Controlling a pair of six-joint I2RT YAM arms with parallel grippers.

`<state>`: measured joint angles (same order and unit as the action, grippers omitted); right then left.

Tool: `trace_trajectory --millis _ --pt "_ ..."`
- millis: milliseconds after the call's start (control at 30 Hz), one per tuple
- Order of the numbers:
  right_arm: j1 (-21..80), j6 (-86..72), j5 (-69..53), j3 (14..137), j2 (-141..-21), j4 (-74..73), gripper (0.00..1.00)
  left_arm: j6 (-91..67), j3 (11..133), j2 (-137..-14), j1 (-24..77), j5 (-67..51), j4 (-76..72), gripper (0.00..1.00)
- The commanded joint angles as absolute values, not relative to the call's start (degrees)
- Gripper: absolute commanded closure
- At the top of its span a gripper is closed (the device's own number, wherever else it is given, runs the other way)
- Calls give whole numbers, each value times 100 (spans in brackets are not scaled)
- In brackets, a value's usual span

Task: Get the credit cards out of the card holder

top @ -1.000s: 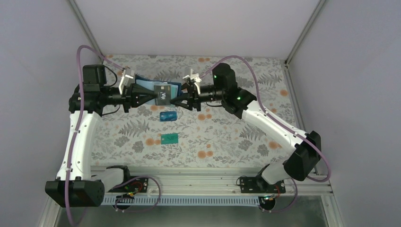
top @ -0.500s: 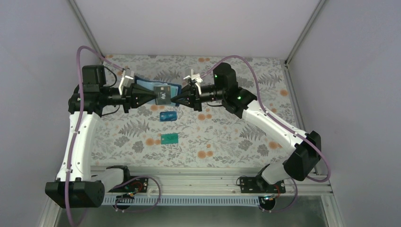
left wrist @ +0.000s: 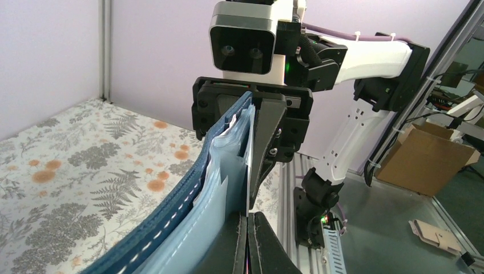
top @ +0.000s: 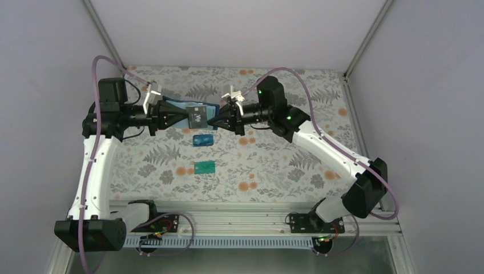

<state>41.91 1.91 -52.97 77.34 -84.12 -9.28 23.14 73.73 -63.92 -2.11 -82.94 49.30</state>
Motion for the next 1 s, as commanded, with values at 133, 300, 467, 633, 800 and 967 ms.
trace_trajectory --millis 133,300,467,633,800,967 --pt "3934 386 -5398 7733 -8152 -982 96 2475 7383 -6285 -267 -8251 4936 98" --pt "3802 407 -5425 7636 -8070 -1057 96 2271 7320 -6291 -281 -8086 4769 97" --pt "3659 369 -5418 7561 -8011 -1041 96 2095 7313 -6293 -311 -7835 4641 98" --pt "3303 134 -5316 7423 -7943 -1021 96 1875 7228 -6289 -350 -7627 4461 98" --pt "2836 -320 -5195 7186 -7843 -805 96 1872 7224 -6285 -352 -7570 4456 98" --pt "2472 -815 -4897 7025 -7712 -596 96 1544 7102 -6284 -360 -7317 4176 98"
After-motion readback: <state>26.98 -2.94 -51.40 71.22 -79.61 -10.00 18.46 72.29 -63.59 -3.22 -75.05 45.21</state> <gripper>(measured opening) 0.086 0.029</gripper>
